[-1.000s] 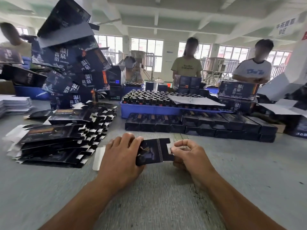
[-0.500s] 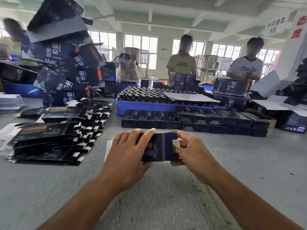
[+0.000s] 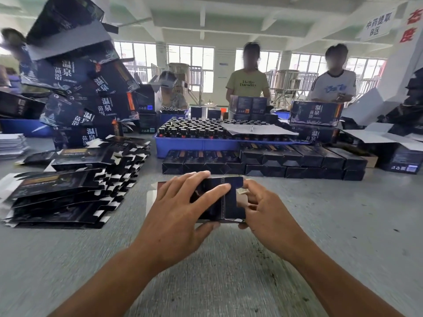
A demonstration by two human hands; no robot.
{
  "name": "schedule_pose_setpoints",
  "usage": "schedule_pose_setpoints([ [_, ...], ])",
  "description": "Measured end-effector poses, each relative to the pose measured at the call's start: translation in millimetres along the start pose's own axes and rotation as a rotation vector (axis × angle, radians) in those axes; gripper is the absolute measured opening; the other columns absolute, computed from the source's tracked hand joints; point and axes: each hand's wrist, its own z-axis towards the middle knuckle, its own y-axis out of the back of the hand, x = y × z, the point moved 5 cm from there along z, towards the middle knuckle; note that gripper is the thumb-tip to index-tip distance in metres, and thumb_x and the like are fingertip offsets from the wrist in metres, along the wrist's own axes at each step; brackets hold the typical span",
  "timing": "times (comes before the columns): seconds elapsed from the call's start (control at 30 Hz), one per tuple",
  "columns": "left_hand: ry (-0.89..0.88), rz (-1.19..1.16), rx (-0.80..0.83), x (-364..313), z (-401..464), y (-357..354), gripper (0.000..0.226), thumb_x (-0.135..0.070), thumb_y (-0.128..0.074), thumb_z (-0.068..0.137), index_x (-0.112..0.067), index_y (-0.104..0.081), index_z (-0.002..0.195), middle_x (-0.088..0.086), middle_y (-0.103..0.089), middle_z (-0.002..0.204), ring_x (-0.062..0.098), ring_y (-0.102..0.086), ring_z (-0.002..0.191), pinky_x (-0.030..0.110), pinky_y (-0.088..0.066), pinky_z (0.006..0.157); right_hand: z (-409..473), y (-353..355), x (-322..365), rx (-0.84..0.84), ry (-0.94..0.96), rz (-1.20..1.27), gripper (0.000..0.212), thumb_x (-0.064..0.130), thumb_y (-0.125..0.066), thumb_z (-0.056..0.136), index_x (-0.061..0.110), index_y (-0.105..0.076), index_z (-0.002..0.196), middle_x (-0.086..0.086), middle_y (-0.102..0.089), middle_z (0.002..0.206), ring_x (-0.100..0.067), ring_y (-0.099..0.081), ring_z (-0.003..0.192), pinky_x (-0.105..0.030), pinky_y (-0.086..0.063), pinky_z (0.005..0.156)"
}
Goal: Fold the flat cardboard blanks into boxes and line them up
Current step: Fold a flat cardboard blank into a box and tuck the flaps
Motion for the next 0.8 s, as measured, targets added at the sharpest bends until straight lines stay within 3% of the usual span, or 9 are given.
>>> schedule_pose_setpoints([
  [0.17,-0.034,0.019,-0.050,-4,0,3,0.068,-0.048,-0.065,0.085,-0.040,-0.041,0.148,0.007,-0.045,0.148,0.028,-0.041,0.131,0.044,-0.038,0.104,0,5,2,-0.051,0.041,-0.044,0.042,0.008,-0.058,0.099,0.042,-0.055,0.123,0.008,-0.072,0.109,-0.003,-0.070,0.081,-0.025,-0.059,0.059],
  [0.3,-0.026,-0.019,-0.060,-5,1,6,0.062,-0.050,-0.059,0.086,-0.038,-0.046,0.145,0.008,-0.047,0.144,0.027,-0.044,0.125,0.045,-0.046,0.097,-3,8,12,-0.087,0.108,-0.059,0.051,0.013,-0.060,0.099,0.063,-0.052,0.105,0.010,-0.074,0.100,-0.008,-0.070,0.079,-0.030,-0.060,0.063],
  [0.43,-0.016,-0.051,-0.038,-6,1,9,0.058,-0.052,-0.055,0.088,-0.039,-0.047,0.144,0.008,-0.047,0.144,0.030,-0.049,0.124,0.048,-0.052,0.092,-4,9,13,-0.079,0.110,-0.017,0.037,0.015,-0.060,0.099,0.049,-0.056,0.113,0.008,-0.075,0.090,-0.011,-0.070,0.075,-0.030,-0.060,0.063],
  [0.6,-0.027,-0.045,-0.025,-5,3,12,0.057,-0.051,-0.056,0.088,-0.040,-0.044,0.143,0.011,-0.047,0.145,0.035,-0.051,0.125,0.052,-0.053,0.091,-5,9,17,-0.086,0.089,0.043,0.036,0.016,-0.055,0.102,0.051,-0.053,0.109,0.009,-0.075,0.091,-0.007,-0.070,0.077,-0.021,-0.055,0.060],
  [0.8,0.000,-0.066,-0.013,-2,3,12,0.057,-0.049,-0.064,0.086,-0.040,-0.044,0.139,0.009,-0.046,0.144,0.032,-0.052,0.123,0.050,-0.055,0.088,-10,5,17,-0.157,0.120,-0.059,0.033,0.021,-0.055,0.102,0.048,-0.050,0.122,0.005,-0.072,0.095,-0.011,-0.069,0.077,-0.037,-0.061,0.067],
])
